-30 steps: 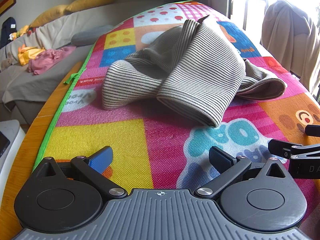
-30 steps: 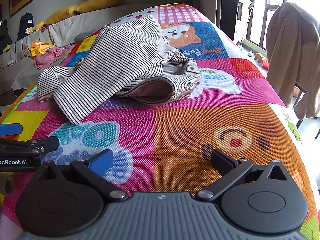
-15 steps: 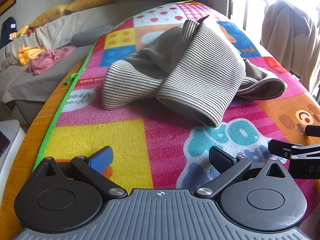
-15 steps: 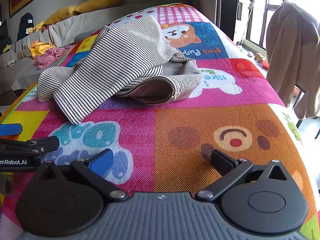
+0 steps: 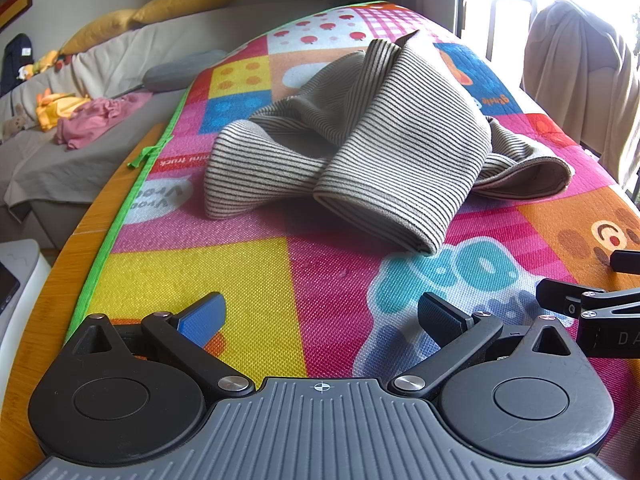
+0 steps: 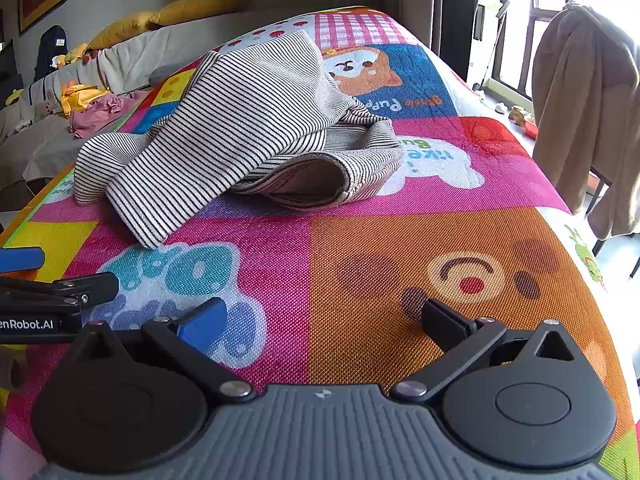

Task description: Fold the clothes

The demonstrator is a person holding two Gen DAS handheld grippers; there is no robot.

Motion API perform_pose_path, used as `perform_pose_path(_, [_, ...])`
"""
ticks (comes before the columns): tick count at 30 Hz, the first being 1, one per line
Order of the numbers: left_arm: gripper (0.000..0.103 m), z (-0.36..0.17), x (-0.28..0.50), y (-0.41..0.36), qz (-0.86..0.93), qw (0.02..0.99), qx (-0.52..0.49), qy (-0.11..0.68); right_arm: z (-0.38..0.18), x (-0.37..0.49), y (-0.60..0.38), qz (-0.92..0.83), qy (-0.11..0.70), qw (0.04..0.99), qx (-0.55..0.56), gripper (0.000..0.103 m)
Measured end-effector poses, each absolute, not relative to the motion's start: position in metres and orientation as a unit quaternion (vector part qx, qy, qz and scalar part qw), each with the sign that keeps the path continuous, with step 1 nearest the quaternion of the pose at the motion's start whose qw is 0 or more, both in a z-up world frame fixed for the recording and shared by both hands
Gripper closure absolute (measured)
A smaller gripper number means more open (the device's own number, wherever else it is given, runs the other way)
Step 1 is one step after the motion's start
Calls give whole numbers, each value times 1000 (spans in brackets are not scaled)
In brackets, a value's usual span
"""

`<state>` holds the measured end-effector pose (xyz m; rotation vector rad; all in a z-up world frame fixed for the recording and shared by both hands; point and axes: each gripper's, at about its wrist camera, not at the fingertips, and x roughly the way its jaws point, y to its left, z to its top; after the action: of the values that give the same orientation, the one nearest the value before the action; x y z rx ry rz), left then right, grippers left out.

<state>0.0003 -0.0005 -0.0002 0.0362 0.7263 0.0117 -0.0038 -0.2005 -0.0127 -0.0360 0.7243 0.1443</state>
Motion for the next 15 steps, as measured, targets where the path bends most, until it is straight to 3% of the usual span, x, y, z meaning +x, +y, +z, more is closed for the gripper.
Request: perform_pose_path(15, [0,1,3,-2,7,932,21,362,-9,6,-200,79,378,922,-23,0])
